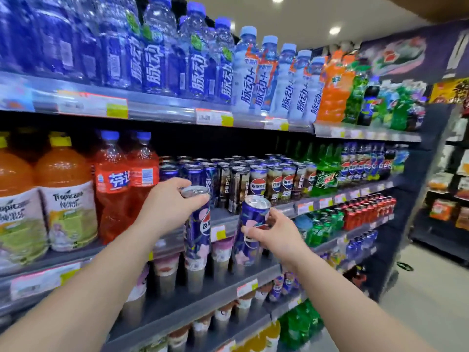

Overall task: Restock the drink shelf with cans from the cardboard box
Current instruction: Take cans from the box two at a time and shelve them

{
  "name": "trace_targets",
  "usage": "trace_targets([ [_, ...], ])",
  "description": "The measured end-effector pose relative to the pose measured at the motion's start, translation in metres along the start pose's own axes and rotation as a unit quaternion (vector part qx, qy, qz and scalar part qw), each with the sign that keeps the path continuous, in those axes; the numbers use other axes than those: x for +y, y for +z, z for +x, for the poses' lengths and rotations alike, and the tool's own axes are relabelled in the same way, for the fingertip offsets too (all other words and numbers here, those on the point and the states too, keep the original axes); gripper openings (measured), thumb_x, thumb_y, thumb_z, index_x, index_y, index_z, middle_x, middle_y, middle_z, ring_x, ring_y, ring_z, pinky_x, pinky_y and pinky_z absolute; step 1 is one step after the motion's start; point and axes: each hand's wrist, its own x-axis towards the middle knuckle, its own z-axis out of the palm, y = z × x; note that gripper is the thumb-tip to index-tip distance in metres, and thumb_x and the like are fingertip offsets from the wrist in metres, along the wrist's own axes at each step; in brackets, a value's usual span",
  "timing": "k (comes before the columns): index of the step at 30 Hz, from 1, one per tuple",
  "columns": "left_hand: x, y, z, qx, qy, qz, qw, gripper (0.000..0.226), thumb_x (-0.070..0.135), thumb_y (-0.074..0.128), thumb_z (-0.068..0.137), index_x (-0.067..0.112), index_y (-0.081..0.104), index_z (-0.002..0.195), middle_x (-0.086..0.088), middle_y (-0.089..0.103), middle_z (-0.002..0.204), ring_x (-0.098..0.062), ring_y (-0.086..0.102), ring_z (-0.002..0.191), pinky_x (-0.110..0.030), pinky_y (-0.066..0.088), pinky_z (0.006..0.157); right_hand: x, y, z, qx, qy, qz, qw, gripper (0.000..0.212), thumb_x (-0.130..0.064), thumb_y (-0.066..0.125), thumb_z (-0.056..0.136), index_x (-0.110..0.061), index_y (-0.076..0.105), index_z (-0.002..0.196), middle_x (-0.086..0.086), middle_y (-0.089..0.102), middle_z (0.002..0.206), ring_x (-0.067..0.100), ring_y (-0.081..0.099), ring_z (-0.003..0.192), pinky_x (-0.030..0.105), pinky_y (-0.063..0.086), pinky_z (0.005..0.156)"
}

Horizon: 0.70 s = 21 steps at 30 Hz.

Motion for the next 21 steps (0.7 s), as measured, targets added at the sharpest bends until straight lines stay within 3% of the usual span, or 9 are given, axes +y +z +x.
trace_targets([
  [2,0.007,0.0,0.016,0.017,0.003,0.023,1.0,0.06,0.06,0.07,0.066,0.014,0.067,0.105,-0.008,0.07,0.108,-0.028,0.066,0.096,-0.038,0.053,0.085,-0.004,0.003,0.026,-0.026,-0.017,-0.003,1.0,0.053,-0.034,0.081,0.076,0.0,0.053,0.105,0.007,0.058,0.086,0.013,0.049,0.069,0.024,0.037,0.06],
  [4,0.012,-0.001,0.032,0.031,0.012,0.06,0.998,0.045,0.054,0.07,0.072,0.013,0.067,0.091,-0.009,0.071,0.095,-0.03,0.065,0.092,-0.036,0.049,0.077,-0.01,0.01,0.051,-0.038,-0.031,-0.003,0.999,0.043,-0.032,0.081,0.076,-0.009,0.046,0.082,-0.004,0.05,0.072,0.012,0.042,0.063,0.023,0.034,0.057],
  [6,0.015,0.0,0.047,0.055,0.025,0.099,0.993,0.033,0.046,0.068,0.079,0.013,0.064,0.08,-0.009,0.066,0.084,-0.033,0.062,0.09,-0.035,0.043,0.07,-0.017,0.022,0.075,-0.045,-0.054,0.007,0.998,0.047,-0.033,0.081,0.074,-0.018,0.037,0.075,-0.005,0.049,0.067,0.014,0.041,0.062,0.028,0.036,0.06],
  [10,0.004,0.008,0.073,0.06,0.025,0.137,0.988,0.037,0.042,0.061,0.085,0.01,0.062,0.103,-0.014,0.068,0.106,-0.035,0.061,0.103,-0.039,0.049,0.084,-0.025,0.048,0.108,-0.033,-0.077,0.022,0.996,0.046,-0.036,0.079,0.075,-0.022,0.036,0.073,-0.01,0.047,0.062,0.012,0.036,0.058,0.025,0.032,0.056],
  [14,-0.01,0.018,0.083,0.056,-0.007,0.15,0.987,0.049,0.038,0.055,0.092,0.003,0.049,0.125,-0.021,0.06,0.123,-0.038,0.055,0.115,-0.04,0.044,0.092,-0.021,0.066,0.126,-0.03,-0.08,0.013,0.996,0.043,-0.031,0.078,0.079,-0.022,0.036,0.074,-0.008,0.039,0.067,0.012,0.035,0.059,0.025,0.03,0.056],
  [21,-0.02,0.027,0.088,0.012,-0.072,0.192,0.979,0.058,0.042,0.047,0.096,0.002,0.038,0.137,-0.023,0.052,0.132,-0.035,0.053,0.117,-0.037,0.043,0.092,-0.009,0.089,0.148,-0.054,-0.088,0.011,0.995,0.036,-0.028,0.077,0.079,-0.014,0.043,0.082,-0.007,0.048,0.068,0.012,0.042,0.061,0.026,0.038,0.061],
])
